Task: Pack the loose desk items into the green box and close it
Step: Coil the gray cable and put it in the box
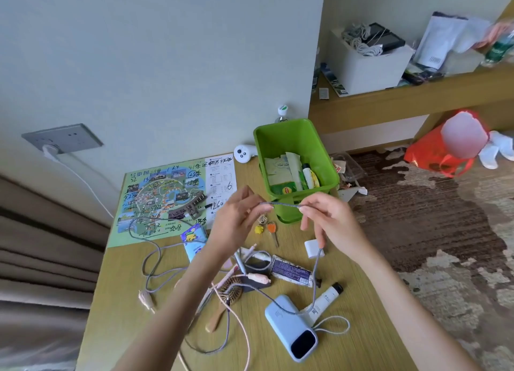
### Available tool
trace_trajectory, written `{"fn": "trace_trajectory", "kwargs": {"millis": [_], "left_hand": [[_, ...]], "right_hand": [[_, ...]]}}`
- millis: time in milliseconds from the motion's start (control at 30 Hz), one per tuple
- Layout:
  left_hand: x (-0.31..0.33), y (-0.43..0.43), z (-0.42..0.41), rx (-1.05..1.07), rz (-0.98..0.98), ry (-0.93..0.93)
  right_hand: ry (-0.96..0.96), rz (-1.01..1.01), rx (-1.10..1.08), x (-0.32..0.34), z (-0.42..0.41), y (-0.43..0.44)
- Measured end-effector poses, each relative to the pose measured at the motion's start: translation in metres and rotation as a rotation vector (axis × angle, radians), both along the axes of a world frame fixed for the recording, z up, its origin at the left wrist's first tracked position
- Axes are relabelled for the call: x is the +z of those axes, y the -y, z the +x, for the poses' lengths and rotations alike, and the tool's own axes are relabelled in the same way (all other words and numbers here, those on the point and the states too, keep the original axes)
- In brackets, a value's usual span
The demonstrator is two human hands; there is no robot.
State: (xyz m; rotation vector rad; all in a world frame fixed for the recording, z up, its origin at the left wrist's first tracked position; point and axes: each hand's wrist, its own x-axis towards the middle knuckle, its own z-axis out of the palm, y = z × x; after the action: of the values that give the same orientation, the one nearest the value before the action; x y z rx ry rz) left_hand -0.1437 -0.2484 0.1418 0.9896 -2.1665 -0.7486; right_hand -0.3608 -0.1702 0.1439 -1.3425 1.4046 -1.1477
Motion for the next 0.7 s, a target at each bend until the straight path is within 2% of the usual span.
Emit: {"fn": "trace_trajectory", "kwargs": {"millis": [333,533,700], "left_hand": [[0.080,-0.014,0.068,0.124,0.110,-0.247],[0.120,-0.017,0.121,0.264,0.177,-0.512],[0.136,-0.028,0.163,0.346,0.357,-0.713]], "right_hand": [[0.184,0.002,0.132,0.049,0.062,-0.002],[0.249,-0.046,0.202,0.077,0.115,0.012],[0.295,-0.114,0.247,0.104,0.153,0.029]]}}
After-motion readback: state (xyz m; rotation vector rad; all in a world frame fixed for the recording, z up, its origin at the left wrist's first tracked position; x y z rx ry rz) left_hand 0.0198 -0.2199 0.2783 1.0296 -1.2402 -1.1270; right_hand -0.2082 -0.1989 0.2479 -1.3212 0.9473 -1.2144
